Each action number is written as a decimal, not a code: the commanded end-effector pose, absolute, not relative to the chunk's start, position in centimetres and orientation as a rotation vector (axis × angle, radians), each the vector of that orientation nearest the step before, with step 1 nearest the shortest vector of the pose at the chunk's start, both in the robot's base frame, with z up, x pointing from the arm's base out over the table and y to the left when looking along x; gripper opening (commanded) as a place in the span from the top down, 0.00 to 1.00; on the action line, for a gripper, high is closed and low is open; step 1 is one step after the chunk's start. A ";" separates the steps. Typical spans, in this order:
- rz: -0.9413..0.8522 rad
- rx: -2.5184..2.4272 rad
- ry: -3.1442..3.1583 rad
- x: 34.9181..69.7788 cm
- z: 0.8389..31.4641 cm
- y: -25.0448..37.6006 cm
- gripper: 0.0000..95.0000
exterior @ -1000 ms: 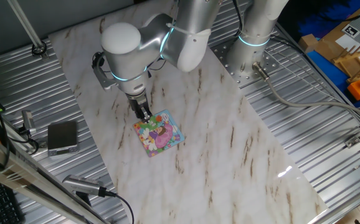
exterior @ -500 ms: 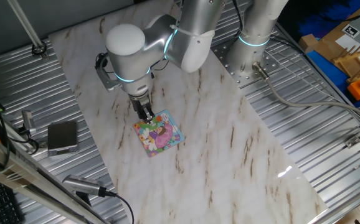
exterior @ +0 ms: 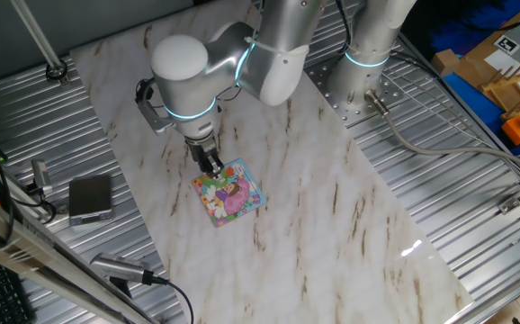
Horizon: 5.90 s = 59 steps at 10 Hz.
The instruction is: Assemble one piece of a puzzle
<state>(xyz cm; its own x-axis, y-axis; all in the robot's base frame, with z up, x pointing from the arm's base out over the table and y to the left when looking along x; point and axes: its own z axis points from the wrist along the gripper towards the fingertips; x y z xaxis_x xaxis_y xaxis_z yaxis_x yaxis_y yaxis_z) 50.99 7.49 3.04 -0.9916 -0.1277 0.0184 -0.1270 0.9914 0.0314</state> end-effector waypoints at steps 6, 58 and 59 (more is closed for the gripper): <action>-0.055 0.093 -3.127 50.5 2.8 8.2 1.00; -0.073 0.098 -3.129 47.5 2.3 9.5 0.80; -0.080 0.103 -3.130 47.5 2.4 9.4 1.00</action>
